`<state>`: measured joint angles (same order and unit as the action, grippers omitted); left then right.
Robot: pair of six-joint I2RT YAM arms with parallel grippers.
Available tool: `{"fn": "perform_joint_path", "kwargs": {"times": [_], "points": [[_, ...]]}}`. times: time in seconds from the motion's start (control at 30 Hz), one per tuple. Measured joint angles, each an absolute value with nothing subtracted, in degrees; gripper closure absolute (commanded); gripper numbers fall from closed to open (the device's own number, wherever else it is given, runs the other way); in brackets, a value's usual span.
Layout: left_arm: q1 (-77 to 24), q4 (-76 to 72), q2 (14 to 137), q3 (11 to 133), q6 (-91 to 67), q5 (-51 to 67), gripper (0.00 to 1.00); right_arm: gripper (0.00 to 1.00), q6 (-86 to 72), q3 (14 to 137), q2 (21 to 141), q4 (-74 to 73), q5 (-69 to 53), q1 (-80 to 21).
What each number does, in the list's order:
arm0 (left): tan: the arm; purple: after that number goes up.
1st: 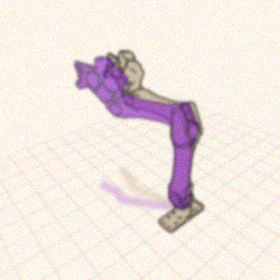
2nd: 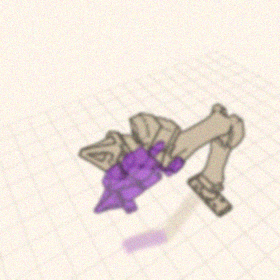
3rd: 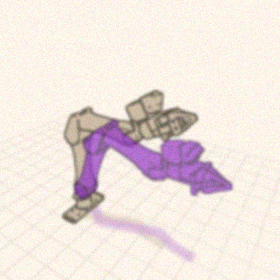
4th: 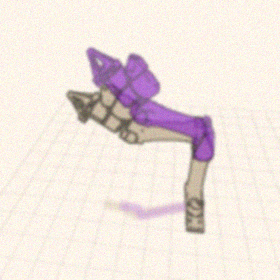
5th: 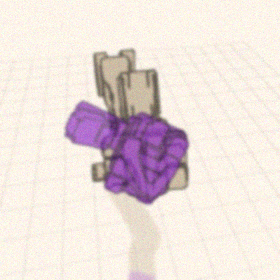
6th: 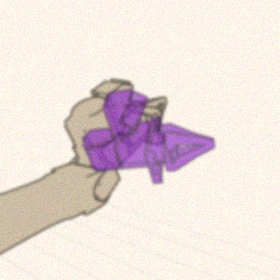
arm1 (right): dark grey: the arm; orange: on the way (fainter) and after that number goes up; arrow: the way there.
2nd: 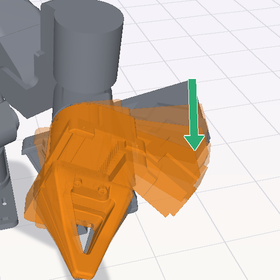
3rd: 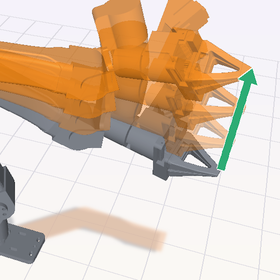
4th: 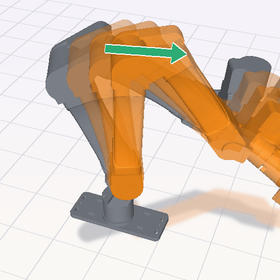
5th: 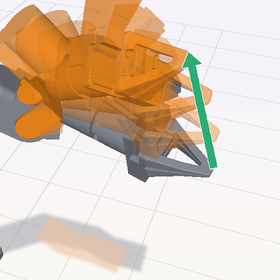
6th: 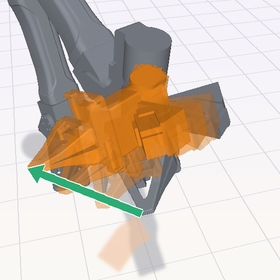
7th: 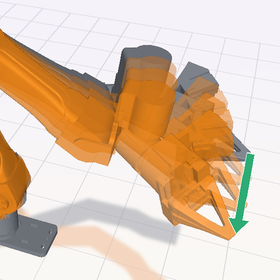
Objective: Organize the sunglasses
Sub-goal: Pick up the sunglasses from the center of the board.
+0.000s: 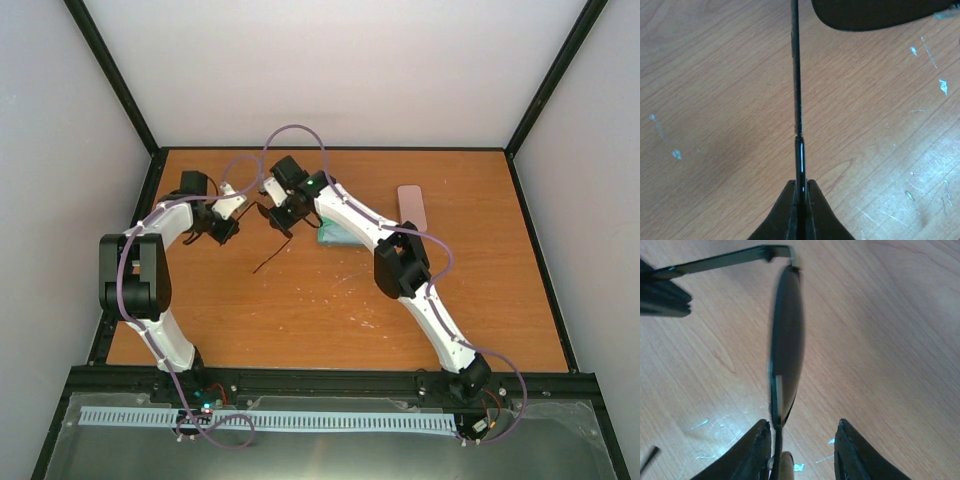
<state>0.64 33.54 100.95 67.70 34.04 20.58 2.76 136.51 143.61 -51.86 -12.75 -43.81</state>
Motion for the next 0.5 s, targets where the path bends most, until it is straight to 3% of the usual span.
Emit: {"fn": "perform_joint_path", "kwargs": {"times": [0.3, 0.37, 0.4, 0.43, 0.5], "points": [[-0.4, 33.5, 100.5, 67.1, 34.0, 20.4, 0.99, 0.92, 1.7, 136.6, 143.6, -51.6, -14.2, -42.4], [-0.5, 33.4, 100.5, 67.0, 34.0, 20.2, 0.94, 0.97, 1.8, 136.6, 143.6, -51.7, -15.1, -42.4], [-0.6, 33.3, 100.5, 67.0, 34.0, 20.1, 0.82, 0.97, 1.8, 136.6, 143.6, -51.7, -15.7, -42.5], [-0.6, 33.0, 100.5, 67.0, 34.0, 20.0, 0.62, 0.97, 1.8, 136.6, 143.6, -51.7, -16.1, -42.6], [-0.8, 33.1, 100.5, 67.0, 34.0, 20.0, 0.05, 0.97, 1.7, 136.6, 143.6, -51.6, -16.3, -42.8]]}}
